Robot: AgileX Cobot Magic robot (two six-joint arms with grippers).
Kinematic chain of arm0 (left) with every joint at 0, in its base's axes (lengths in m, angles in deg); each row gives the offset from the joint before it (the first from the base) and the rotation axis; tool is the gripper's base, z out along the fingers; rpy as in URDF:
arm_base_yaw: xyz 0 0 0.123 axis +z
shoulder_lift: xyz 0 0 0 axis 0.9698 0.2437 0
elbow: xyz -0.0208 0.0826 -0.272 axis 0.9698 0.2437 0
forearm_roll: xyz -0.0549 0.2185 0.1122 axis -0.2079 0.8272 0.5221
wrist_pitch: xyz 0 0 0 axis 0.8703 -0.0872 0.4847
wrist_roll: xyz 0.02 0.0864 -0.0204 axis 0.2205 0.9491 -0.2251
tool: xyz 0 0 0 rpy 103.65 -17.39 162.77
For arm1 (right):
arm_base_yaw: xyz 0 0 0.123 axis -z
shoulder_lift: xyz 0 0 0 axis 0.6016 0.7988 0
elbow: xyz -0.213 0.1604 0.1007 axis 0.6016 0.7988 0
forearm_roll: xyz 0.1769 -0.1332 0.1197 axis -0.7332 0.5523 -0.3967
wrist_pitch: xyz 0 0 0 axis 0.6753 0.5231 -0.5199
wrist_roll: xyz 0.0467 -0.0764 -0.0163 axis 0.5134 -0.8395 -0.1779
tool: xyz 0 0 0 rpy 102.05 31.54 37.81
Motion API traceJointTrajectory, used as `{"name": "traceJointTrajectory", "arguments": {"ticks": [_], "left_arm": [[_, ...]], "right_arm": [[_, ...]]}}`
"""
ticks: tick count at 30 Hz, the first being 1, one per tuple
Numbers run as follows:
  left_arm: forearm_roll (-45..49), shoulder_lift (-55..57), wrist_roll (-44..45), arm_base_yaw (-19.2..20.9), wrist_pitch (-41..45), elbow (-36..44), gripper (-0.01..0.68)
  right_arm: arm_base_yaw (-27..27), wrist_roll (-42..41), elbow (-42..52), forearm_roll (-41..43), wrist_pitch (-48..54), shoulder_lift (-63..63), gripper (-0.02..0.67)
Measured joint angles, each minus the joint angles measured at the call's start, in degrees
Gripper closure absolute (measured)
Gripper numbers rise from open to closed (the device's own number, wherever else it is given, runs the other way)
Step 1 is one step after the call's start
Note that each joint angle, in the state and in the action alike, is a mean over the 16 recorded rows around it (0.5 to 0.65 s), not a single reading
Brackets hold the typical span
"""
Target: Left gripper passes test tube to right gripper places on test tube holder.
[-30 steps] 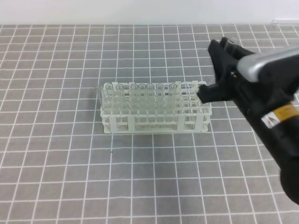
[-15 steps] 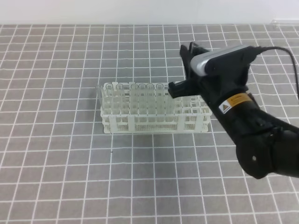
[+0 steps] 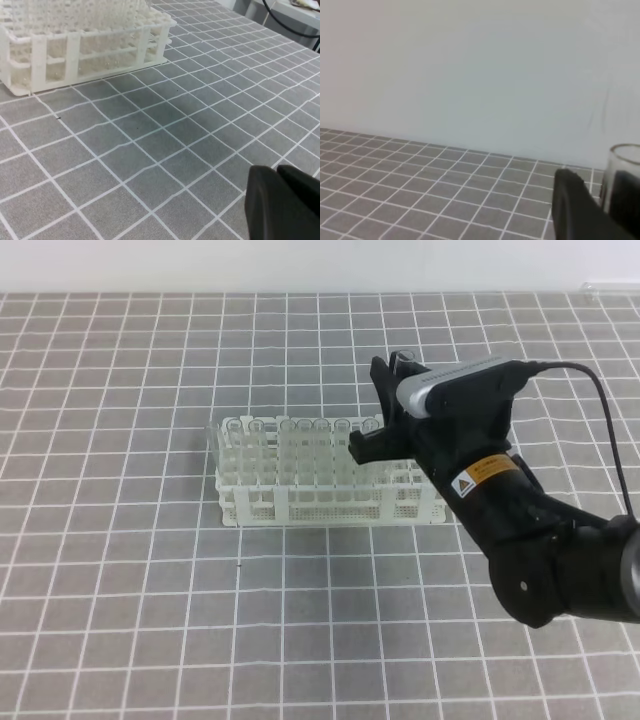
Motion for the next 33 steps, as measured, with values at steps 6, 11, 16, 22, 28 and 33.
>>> {"name": "traceJointTrajectory", "arguments": {"ticks": [6, 11, 16, 22, 28, 33], "left_arm": [[0.0, 0.0, 0.0, 0.0, 0.0, 0.0, 0.673], [0.0, 0.0, 0.0, 0.0, 0.1, 0.0, 0.673], [0.0, 0.0, 0.0, 0.0, -0.1, 0.0, 0.673], [0.0, 0.0, 0.0, 0.0, -0.1, 0.0, 0.673], [0.0, 0.0, 0.0, 0.0, -0.1, 0.0, 0.673], [0.0, 0.0, 0.0, 0.0, 0.0, 0.0, 0.673]], "right_arm": [[0.4, 0.6, -0.2, 0.7, -0.1, 0.6, 0.64], [0.6, 1.2, -0.8, 1.6, 0.2, 1.1, 0.64], [0.8, 1.7, -1.3, 2.4, 0.8, 1.4, 0.64], [0.8, 2.1, -1.9, 3.1, 1.6, 1.8, 0.64], [0.9, 1.9, -1.9, 3.2, 2.2, 1.9, 0.64], [1.3, 1.8, -1.9, 3.3, 2.6, 1.8, 0.64]]}}
